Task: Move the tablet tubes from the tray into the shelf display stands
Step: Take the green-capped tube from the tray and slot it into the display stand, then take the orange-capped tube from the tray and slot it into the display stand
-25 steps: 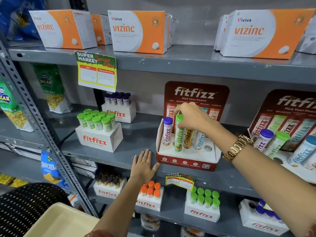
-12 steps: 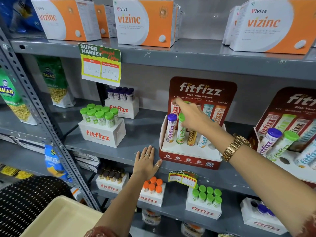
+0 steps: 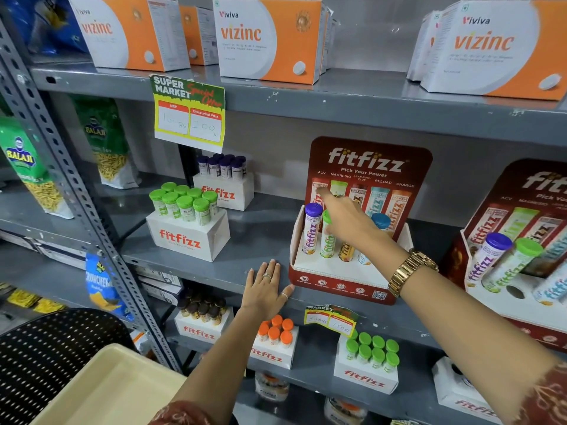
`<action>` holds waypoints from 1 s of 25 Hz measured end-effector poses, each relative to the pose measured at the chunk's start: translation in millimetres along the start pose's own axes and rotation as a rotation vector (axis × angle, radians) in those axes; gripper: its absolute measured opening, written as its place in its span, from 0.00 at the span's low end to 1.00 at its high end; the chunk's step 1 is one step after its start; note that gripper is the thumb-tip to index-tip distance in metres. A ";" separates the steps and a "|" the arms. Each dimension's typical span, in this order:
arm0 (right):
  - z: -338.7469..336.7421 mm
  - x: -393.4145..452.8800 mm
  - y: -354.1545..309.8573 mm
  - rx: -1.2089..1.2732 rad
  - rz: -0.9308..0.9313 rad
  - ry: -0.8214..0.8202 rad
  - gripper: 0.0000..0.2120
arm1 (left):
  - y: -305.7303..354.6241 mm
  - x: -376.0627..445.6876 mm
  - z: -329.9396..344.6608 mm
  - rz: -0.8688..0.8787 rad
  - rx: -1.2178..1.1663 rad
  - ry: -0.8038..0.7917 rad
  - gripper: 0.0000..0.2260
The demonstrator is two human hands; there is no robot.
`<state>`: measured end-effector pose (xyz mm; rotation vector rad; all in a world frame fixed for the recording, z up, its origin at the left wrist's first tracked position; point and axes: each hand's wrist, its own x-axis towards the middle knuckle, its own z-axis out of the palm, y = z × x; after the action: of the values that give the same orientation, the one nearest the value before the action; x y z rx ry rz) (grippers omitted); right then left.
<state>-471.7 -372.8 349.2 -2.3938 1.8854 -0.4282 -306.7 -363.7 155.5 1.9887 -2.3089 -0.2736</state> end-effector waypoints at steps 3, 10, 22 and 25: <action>0.3 -4.4 -11.4 -0.019 -0.004 0.057 0.29 | -11.0 -11.1 -0.2 -0.001 -0.006 0.095 0.29; 38.4 -17.1 -82.4 0.017 -0.335 0.205 0.16 | -88.7 -90.4 2.7 -0.141 -0.034 0.337 0.23; 219.1 -77.0 -266.2 0.069 -0.741 -0.277 0.13 | -224.1 -308.3 99.8 -0.657 -0.060 0.002 0.27; 268.0 -102.4 -299.9 0.052 -0.797 -0.417 0.15 | -240.9 -348.2 130.1 -0.771 -0.072 -0.094 0.28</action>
<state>-141.9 -232.2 140.1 -2.8165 0.7074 0.0114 -42.5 -43.4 1.5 2.7728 -1.4263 -0.4873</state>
